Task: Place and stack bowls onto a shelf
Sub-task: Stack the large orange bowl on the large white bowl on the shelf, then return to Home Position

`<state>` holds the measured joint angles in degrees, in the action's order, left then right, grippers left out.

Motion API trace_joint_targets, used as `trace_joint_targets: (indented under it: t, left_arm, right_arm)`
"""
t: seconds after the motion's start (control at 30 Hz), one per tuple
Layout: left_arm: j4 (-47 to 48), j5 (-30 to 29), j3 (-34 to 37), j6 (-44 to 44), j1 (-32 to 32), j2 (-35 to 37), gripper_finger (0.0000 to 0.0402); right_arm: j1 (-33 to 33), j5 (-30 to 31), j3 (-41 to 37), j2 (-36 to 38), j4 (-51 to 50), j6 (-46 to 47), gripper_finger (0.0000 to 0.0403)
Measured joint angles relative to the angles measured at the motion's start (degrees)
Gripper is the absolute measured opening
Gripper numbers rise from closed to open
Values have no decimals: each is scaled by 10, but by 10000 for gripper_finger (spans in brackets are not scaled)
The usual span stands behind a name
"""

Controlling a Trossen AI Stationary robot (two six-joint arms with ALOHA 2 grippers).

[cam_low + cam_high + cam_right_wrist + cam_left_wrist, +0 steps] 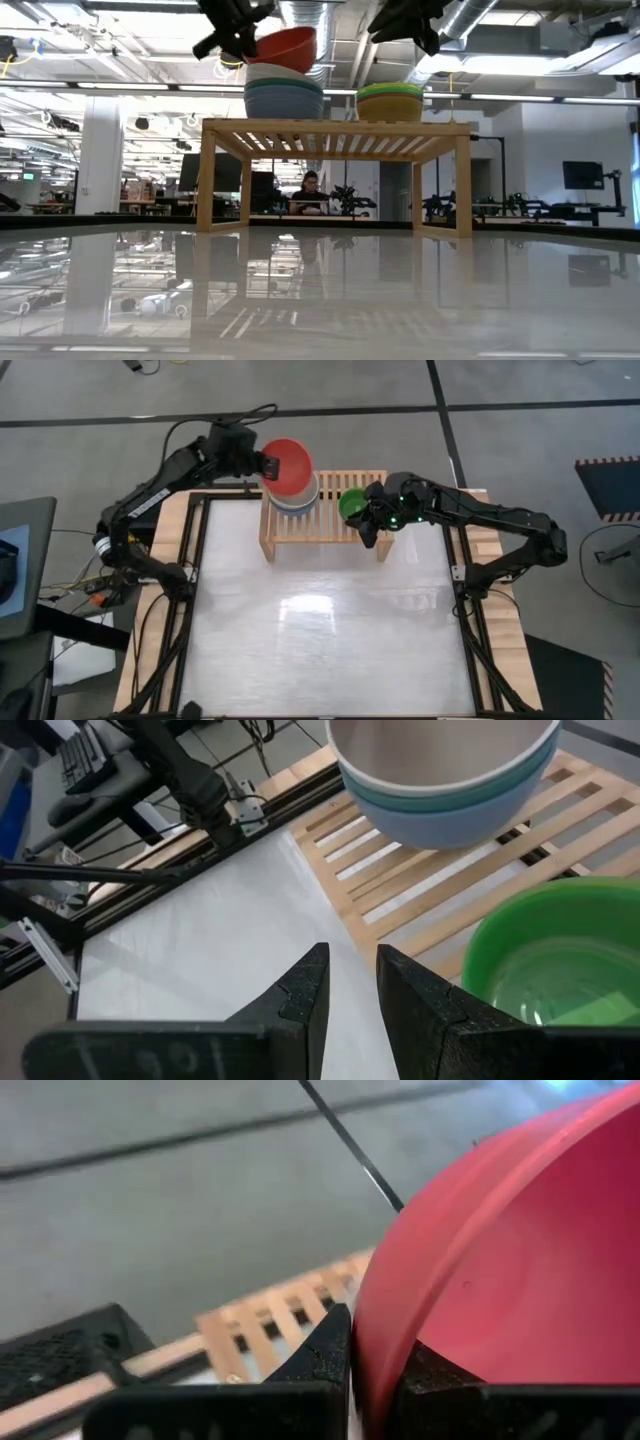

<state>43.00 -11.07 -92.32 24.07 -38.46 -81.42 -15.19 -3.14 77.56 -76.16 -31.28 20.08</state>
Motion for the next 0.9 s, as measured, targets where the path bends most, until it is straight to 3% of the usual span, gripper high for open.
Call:
trace_joint_targets:
  t: [0.23, 0.4, 0.53, 0.7, 0.9]
  left_arm:
    - [89, 29, -100, -50, -3, -67, 23]
    - [194, 8, -210, -87, -3, -115, 82]
    - [237, -1, -251, -101, -3, -145, 140]
    - [210, 5, -250, -105, 5, -152, 194]
    - [127, 11, -244, -153, 47, -67, 197]
  right_arm:
    - [-5, 0, 0, 0, 0, -1, 111]
    - [-4, 0, 0, 0, 0, -1, 111]
    - [-4, 1, 0, 0, 0, -1, 111]
    - [-3, 3, 0, 5, 5, -2, 111]
    - [24, 31, 1, 85, 52, -70, 108]
